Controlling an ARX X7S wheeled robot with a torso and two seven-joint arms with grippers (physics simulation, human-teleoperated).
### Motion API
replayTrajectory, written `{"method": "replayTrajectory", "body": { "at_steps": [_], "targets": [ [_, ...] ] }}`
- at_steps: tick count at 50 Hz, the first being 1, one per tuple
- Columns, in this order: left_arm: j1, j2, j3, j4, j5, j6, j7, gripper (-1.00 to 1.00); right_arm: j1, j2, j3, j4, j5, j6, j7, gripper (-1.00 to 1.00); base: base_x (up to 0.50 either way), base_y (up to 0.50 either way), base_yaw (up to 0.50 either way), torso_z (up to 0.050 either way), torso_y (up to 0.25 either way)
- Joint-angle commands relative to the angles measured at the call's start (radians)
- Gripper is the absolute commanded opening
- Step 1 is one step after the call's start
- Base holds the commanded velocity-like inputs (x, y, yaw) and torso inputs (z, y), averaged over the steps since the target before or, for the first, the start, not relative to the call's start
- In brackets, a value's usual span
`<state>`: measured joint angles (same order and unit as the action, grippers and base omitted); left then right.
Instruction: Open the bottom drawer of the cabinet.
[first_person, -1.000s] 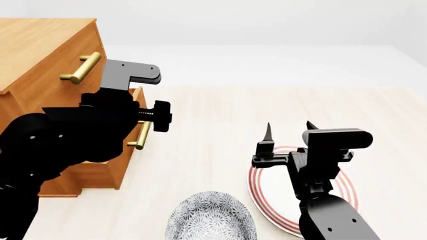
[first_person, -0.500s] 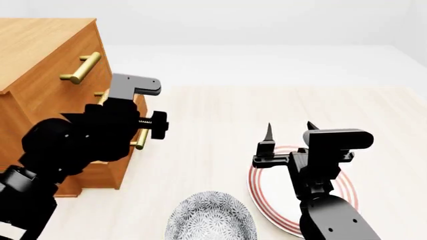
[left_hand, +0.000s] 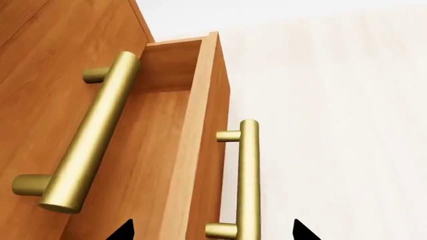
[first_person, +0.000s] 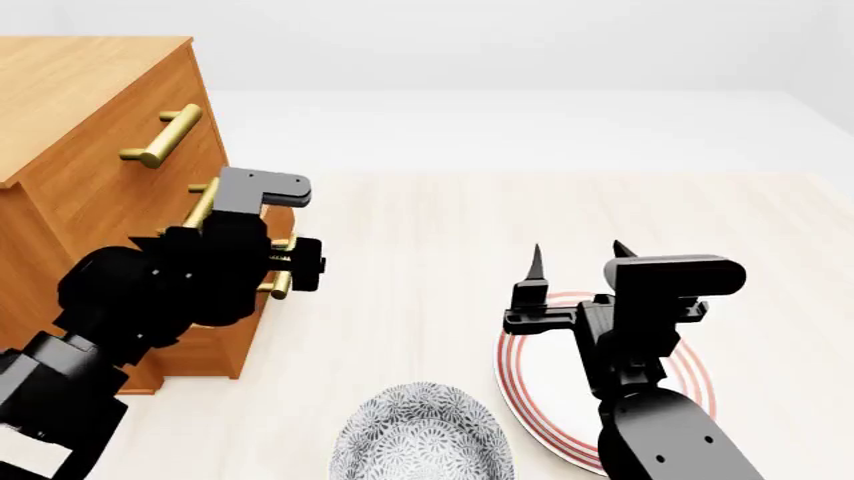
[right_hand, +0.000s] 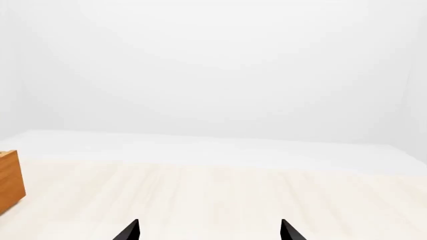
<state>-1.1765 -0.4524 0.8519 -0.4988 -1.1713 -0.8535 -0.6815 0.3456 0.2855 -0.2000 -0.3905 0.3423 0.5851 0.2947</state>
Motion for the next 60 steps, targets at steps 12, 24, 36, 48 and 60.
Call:
{"method": "replayTrajectory", "body": {
  "at_steps": [12, 24, 36, 48, 60],
  "targets": [
    [-0.015, 0.042, 0.037, -0.170, 0.045, 0.027, 0.112, 1.00, 0.005, 0.006, -0.010, -0.005, 0.005, 0.004, 0.010, 1.00, 0.00, 0.00, 0.00, 0.000, 0.000],
    [-0.033, 0.084, 0.060, -0.302, 0.075, 0.046, 0.183, 1.00, 0.003, 0.009, -0.013, -0.010, 0.009, 0.004, 0.015, 1.00, 0.00, 0.00, 0.00, 0.000, 0.000],
    [-0.046, 0.123, 0.076, -0.404, 0.099, 0.066, 0.236, 1.00, -0.001, 0.013, -0.016, -0.011, 0.012, 0.000, 0.018, 1.00, 0.00, 0.00, 0.00, 0.000, 0.000],
    [-0.038, 0.111, 0.073, -0.352, 0.069, 0.026, 0.273, 1.00, 0.002, 0.015, -0.018, -0.007, 0.015, -0.002, 0.022, 1.00, 0.00, 0.00, 0.00, 0.000, 0.000],
    [-0.032, 0.095, 0.071, -0.283, 0.050, 0.002, 0.278, 1.00, 0.006, 0.019, -0.021, -0.017, 0.020, 0.004, 0.027, 1.00, 0.00, 0.00, 0.00, 0.000, 0.000]
  ]
}}
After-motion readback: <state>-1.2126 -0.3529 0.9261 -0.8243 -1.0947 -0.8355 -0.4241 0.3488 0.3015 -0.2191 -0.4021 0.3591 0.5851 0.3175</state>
